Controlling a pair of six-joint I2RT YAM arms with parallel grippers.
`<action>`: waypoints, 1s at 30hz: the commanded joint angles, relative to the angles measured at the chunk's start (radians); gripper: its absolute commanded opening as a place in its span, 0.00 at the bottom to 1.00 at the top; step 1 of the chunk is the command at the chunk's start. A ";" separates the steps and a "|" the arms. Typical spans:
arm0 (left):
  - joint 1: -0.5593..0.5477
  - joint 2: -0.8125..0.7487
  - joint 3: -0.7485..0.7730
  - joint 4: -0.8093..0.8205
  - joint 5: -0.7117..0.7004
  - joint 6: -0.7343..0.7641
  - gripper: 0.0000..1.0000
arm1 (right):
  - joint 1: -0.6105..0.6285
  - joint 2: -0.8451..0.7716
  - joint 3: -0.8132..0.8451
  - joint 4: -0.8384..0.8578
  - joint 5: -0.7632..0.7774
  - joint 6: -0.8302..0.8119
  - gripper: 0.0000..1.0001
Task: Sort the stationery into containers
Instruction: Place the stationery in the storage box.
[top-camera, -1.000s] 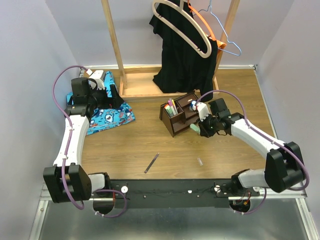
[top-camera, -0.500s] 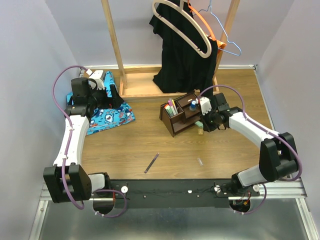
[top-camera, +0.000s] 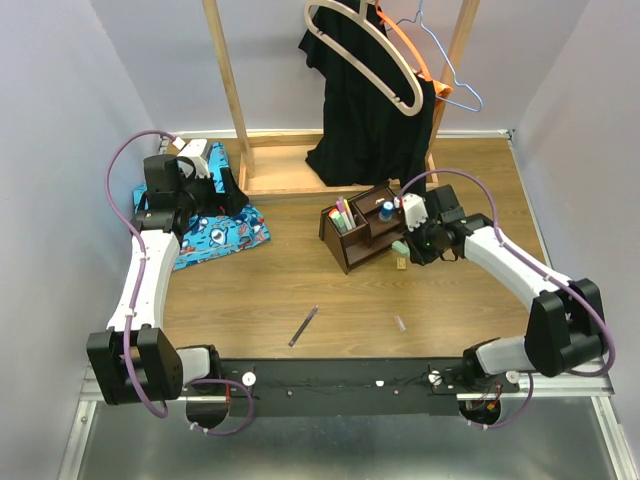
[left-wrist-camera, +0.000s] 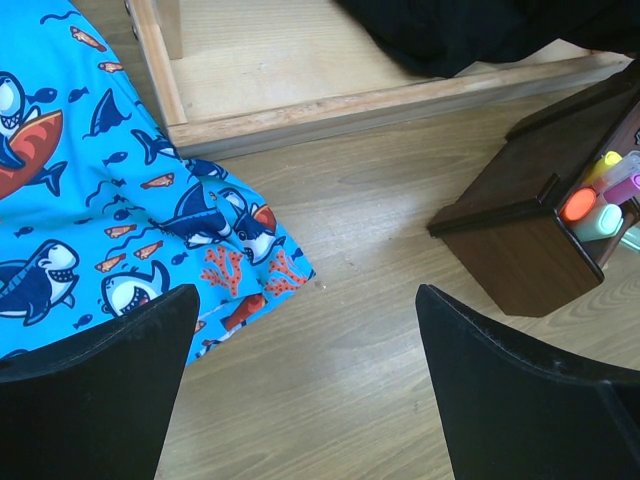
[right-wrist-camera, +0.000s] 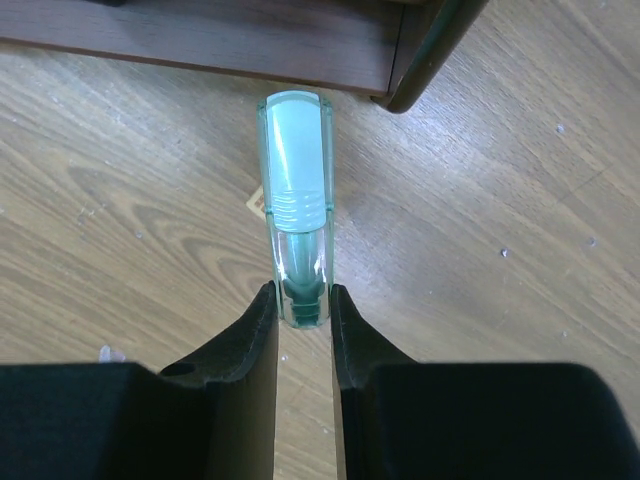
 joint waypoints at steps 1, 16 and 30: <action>-0.007 0.001 -0.014 0.022 0.022 -0.007 0.99 | -0.006 -0.056 0.009 -0.054 -0.020 -0.001 0.01; -0.009 -0.036 -0.042 0.008 0.005 0.013 0.99 | -0.006 0.019 0.072 0.033 0.011 0.044 0.01; -0.010 -0.025 -0.052 0.019 0.002 0.012 0.99 | -0.004 0.072 0.078 0.131 0.080 0.093 0.00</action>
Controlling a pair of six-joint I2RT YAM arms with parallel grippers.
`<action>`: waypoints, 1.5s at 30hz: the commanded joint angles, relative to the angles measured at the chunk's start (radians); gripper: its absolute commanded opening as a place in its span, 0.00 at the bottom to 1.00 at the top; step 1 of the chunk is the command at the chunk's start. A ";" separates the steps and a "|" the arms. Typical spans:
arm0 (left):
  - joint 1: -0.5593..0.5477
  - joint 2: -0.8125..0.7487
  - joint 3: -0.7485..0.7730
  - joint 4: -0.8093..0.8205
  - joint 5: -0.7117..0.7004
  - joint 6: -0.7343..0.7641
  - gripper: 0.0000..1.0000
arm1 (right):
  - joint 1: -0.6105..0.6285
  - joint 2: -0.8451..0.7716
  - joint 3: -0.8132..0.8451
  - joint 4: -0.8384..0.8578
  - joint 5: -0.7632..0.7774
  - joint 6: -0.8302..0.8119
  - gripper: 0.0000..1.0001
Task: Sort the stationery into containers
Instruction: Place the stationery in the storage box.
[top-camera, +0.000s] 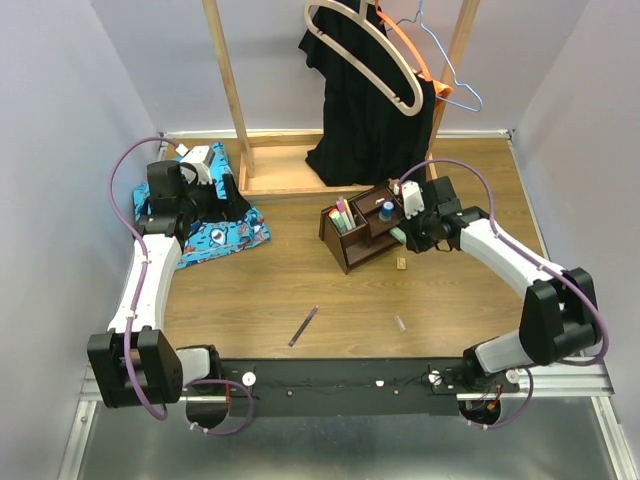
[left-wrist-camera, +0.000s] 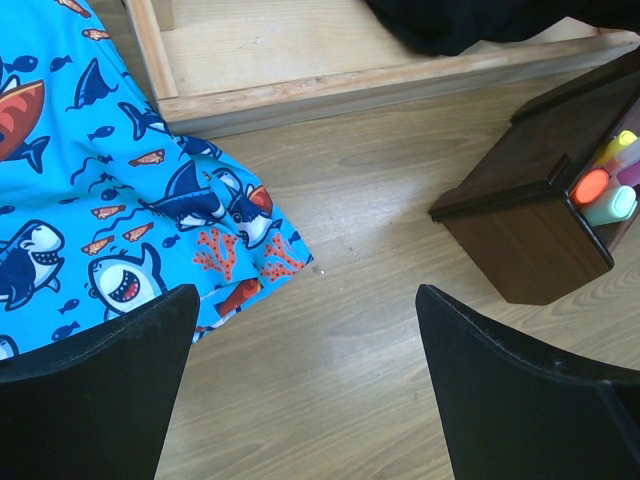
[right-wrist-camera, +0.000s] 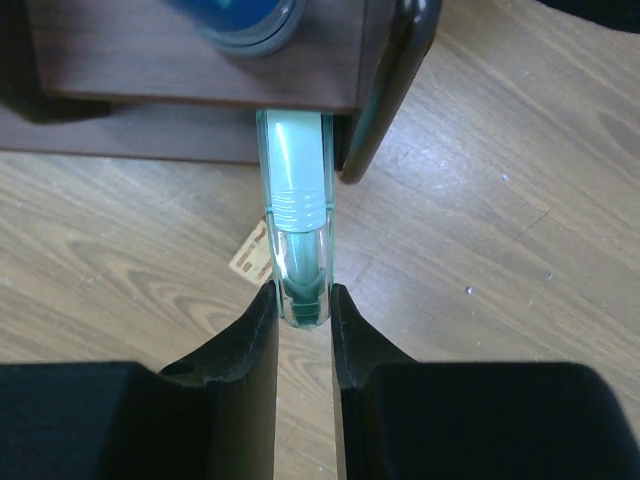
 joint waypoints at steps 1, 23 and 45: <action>-0.002 -0.009 -0.002 0.013 0.002 0.012 0.99 | -0.006 0.051 0.023 0.077 0.053 0.038 0.01; -0.001 -0.012 -0.006 0.007 -0.014 0.026 0.99 | -0.006 0.157 0.082 0.152 0.032 0.145 0.01; -0.001 -0.003 0.001 0.009 -0.013 0.027 0.99 | -0.006 0.174 0.092 0.149 0.013 0.162 0.32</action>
